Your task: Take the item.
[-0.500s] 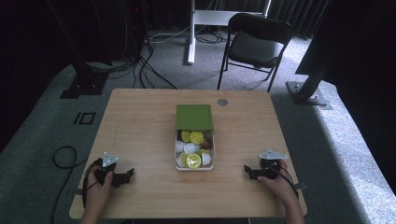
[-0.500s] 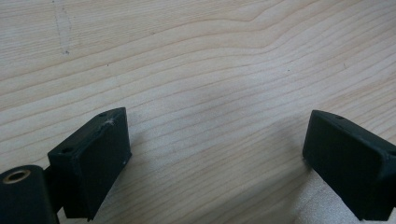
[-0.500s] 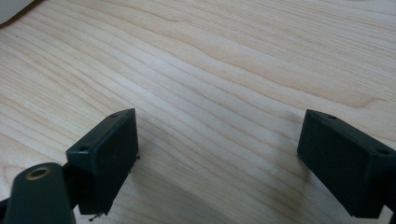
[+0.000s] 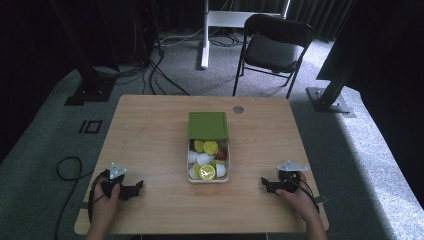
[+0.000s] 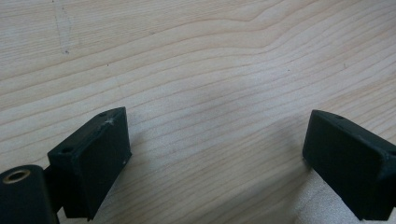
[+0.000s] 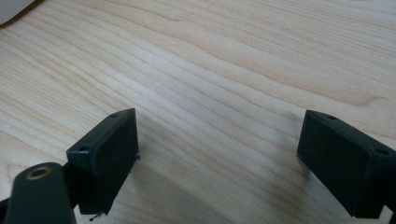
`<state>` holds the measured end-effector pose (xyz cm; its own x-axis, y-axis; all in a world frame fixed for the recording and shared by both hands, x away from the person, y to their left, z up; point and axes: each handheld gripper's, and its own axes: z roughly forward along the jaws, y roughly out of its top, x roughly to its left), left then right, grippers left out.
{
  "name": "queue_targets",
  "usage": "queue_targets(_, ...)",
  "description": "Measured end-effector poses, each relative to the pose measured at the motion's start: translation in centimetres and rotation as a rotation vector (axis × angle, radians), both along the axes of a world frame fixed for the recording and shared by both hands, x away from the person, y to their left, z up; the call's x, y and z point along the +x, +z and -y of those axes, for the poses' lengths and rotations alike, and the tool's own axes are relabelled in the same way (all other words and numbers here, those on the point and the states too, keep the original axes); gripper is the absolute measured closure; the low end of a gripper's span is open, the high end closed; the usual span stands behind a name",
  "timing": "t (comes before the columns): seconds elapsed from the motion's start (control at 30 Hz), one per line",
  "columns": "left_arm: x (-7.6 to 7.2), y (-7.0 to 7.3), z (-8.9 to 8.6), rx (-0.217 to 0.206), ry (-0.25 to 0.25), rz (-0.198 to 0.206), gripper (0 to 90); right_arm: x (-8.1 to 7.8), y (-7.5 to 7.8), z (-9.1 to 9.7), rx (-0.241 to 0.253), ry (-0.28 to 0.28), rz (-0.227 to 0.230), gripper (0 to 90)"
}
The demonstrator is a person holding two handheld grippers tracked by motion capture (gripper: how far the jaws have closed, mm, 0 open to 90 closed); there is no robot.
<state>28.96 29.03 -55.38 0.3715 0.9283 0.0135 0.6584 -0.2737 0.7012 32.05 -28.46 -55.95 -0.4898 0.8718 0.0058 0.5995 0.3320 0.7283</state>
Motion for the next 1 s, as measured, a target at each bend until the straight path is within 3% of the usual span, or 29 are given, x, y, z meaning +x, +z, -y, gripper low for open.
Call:
queue_targets(0.27, 0.0, 0.0, 0.0, 0.0, 0.0, 0.0, 8.5, -0.6, 0.0, -0.3, 0.014, -0.038, -0.004, 12.2)
queue_targets(0.47, 0.0, 0.0, 0.0, 0.0, 0.0, 0.0, 8.5, -0.5, 0.1, -0.4, 0.049, -0.051, -0.005, 12.2)
queue_targets(0.67, 0.0, 0.0, 0.0, 0.0, 0.0, 0.0, 8.5, -0.3, 0.4, -0.5, 0.051, -0.053, 0.006, 12.2)
queue_targets(1.0, 0.0, 0.0, 0.0, -0.002, 0.001, 0.001, 8.5, 0.0, 2.4, -0.9, 0.08, -0.053, 0.048, 12.4)
